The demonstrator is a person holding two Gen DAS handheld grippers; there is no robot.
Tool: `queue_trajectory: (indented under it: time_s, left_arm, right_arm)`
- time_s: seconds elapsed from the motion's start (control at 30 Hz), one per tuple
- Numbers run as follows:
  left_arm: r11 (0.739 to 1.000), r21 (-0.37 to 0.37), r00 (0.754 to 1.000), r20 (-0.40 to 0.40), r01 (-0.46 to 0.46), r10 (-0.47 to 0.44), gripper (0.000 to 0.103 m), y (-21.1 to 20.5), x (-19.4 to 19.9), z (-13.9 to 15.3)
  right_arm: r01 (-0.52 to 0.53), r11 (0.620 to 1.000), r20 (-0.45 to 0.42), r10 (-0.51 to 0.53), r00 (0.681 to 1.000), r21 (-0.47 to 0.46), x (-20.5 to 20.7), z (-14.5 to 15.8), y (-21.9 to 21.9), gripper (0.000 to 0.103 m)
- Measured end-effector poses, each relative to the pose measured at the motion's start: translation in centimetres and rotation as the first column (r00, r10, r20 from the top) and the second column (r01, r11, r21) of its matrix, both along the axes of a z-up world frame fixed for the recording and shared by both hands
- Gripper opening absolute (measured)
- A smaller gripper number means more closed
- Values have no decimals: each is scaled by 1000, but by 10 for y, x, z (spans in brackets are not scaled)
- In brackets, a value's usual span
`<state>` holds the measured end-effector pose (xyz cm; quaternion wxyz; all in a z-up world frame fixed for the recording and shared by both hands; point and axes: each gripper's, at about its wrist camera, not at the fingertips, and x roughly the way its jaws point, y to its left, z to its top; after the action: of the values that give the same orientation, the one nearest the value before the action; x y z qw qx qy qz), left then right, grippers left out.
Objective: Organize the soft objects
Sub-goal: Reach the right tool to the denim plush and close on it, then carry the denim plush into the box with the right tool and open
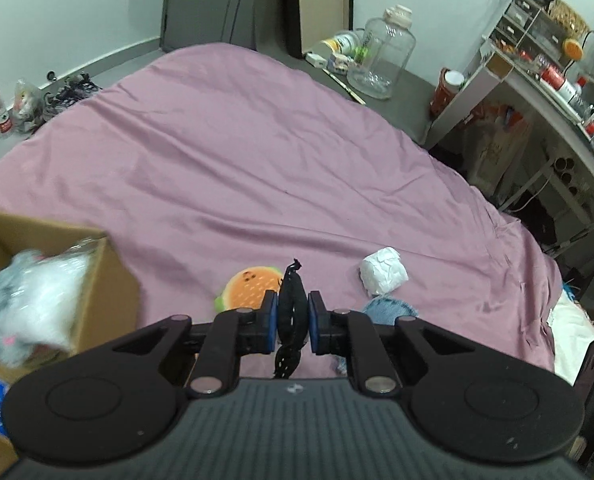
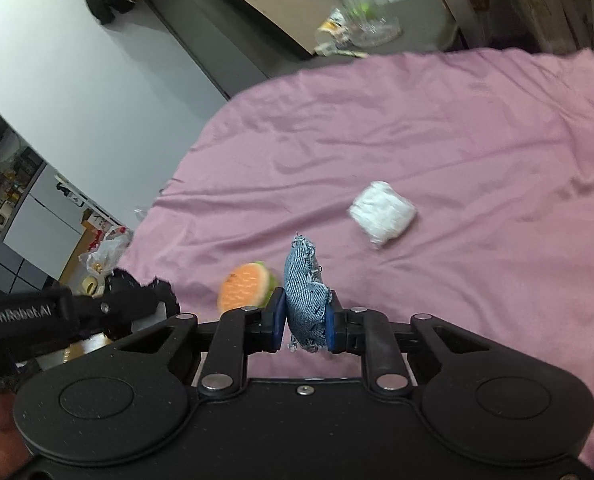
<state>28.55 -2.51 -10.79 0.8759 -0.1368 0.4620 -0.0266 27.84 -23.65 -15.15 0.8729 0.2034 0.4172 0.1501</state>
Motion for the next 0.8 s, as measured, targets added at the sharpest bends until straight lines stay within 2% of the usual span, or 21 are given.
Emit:
queue_trajectory:
  time_s: [0.37,0.63,0.8]
  left_arm:
    - [997,-26,995,61,-74,75,15,57,-48,25]
    - [987,-75,985,80,-145,151,15,104,-71,27]
    - [981,-69,980,63,-184,188,15,130,-80,23]
  right_arm:
    - [-26,1000,72,27,997,-18,-37,43,30,20]
    - [-73,995,108,79,991,-62,-53,67,70,20]
    - [-98,991,125,109,986,-92,-58,76,96,20]
